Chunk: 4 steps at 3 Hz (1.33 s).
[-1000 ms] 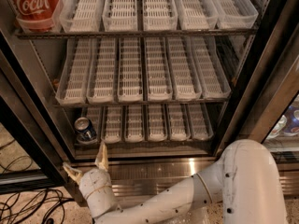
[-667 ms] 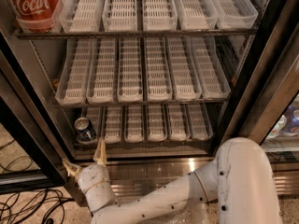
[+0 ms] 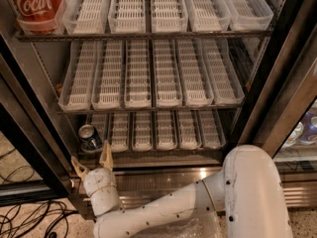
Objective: Pick pepsi can from bottom shelf of fridge
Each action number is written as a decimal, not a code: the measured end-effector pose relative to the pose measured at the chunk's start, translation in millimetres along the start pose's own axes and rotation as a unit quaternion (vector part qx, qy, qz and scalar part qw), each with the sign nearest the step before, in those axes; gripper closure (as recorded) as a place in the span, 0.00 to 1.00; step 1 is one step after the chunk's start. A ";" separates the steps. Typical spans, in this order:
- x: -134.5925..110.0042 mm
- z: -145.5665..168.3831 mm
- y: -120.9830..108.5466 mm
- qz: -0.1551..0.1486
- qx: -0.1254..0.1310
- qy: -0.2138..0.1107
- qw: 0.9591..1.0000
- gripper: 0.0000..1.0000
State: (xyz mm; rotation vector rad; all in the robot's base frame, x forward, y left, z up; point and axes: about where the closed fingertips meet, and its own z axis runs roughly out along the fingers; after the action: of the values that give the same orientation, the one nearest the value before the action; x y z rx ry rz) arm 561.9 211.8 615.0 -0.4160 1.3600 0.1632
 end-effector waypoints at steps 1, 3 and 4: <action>0.0 0.1 0.1 0.000 0.000 0.000 1.000 0.25; 3.7 14.3 7.1 0.009 0.014 -0.013 1.000 0.33; 8.5 18.2 5.2 0.005 0.023 -0.013 1.000 0.33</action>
Offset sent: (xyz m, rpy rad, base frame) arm 0.0062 0.0122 -0.0001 0.0398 -0.0167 -0.0037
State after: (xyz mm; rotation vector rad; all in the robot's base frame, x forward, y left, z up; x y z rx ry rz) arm 578.5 222.4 608.5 -0.3662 1.3383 0.1452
